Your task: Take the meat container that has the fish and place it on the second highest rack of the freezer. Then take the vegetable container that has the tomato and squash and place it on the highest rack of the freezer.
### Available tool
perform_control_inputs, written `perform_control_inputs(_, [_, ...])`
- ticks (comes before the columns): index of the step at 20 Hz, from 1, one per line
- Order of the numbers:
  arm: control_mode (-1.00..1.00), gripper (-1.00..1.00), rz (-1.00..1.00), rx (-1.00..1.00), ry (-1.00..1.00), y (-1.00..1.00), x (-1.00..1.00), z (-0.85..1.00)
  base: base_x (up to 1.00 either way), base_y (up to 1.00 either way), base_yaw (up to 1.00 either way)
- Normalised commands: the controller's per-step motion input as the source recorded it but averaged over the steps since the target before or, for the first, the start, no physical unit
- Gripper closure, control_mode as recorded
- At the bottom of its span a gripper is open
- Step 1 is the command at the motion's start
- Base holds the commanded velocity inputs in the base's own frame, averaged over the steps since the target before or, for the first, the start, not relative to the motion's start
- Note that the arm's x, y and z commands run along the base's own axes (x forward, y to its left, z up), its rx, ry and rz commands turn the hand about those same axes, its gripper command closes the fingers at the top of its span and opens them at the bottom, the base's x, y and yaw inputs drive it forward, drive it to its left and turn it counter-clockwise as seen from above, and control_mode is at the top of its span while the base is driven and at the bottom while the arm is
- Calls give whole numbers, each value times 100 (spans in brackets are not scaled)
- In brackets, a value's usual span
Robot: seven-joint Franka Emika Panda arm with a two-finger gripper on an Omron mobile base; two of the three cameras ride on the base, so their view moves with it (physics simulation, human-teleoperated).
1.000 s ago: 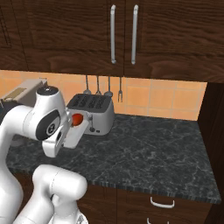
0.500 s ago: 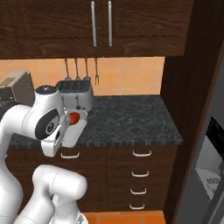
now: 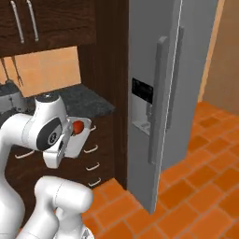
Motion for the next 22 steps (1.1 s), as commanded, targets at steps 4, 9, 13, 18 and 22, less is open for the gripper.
perform_control_inputs(4, [100, 100, 0, 0, 0, 0, 0, 0, -54, 8, -95])
perform_control_inputs(9, [100, 100, 0, 0, 0, 0, 0, 0, -23, 0, -100])
perform_control_inputs(13, [100, 100, 0, 0, 0, 0, 0, 0, -13, 0, -96])
perform_control_inputs(18, [100, 100, 0, 0, 0, 0, 0, 0, 21, 0, -32])
perform_control_inputs(22, [100, 100, 0, 0, 0, 0, 0, 0, 75, -1, 0])
